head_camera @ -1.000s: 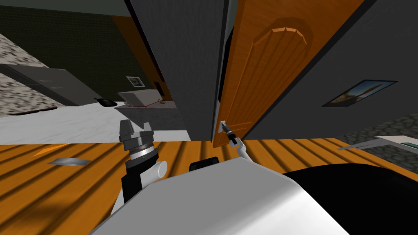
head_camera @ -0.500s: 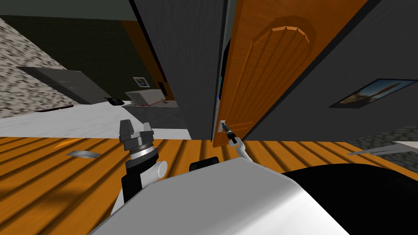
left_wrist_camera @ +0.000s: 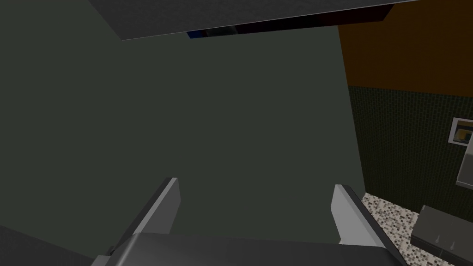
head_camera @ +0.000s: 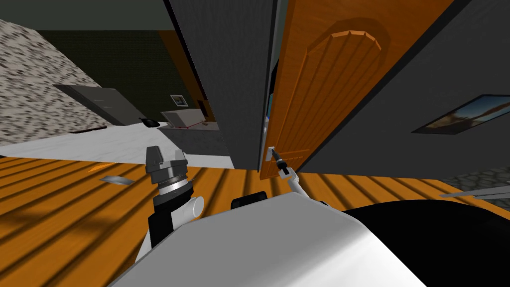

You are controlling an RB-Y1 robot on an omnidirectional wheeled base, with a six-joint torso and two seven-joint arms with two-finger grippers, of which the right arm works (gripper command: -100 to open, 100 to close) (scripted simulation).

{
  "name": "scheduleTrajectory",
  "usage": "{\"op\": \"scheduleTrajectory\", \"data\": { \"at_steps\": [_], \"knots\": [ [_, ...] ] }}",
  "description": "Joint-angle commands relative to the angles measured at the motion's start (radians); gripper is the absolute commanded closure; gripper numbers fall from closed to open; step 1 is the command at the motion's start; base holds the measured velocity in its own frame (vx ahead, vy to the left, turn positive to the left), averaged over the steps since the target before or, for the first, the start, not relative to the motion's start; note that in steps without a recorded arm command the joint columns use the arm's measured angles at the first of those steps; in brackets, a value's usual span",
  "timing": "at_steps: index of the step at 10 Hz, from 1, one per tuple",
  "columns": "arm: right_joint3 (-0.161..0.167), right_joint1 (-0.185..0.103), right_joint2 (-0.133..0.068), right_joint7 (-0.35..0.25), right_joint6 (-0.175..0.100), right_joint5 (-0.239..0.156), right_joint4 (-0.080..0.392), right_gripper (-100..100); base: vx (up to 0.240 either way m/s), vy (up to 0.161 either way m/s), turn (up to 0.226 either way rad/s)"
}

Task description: Pull the door open

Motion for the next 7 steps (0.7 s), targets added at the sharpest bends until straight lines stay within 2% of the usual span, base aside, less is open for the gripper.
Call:
{"op": "scheduleTrajectory", "data": {
  "at_steps": [1,2,3,4,5,7],
  "knots": [
    [0.014,-0.006,0.009,-0.028,-0.004,-0.018,0.003,100,-0.047,-0.027,0.045],
    [0.022,-0.013,0.007,-0.068,-0.004,-0.056,0.011,100,-0.054,-0.025,0.055],
    [0.022,-0.013,0.007,-0.069,-0.004,-0.056,0.011,100,-0.043,-0.03,0.051],
    [0.029,-0.02,0.005,-0.108,-0.004,-0.094,0.018,100,-0.049,-0.034,0.111],
    [0.029,-0.02,0.005,-0.11,-0.004,-0.094,0.018,100,-0.038,-0.034,0.056],
    [0.045,-0.034,0.0,-0.176,-0.003,-0.167,0.034,100,-0.066,-0.045,0.112]
  ]
}}
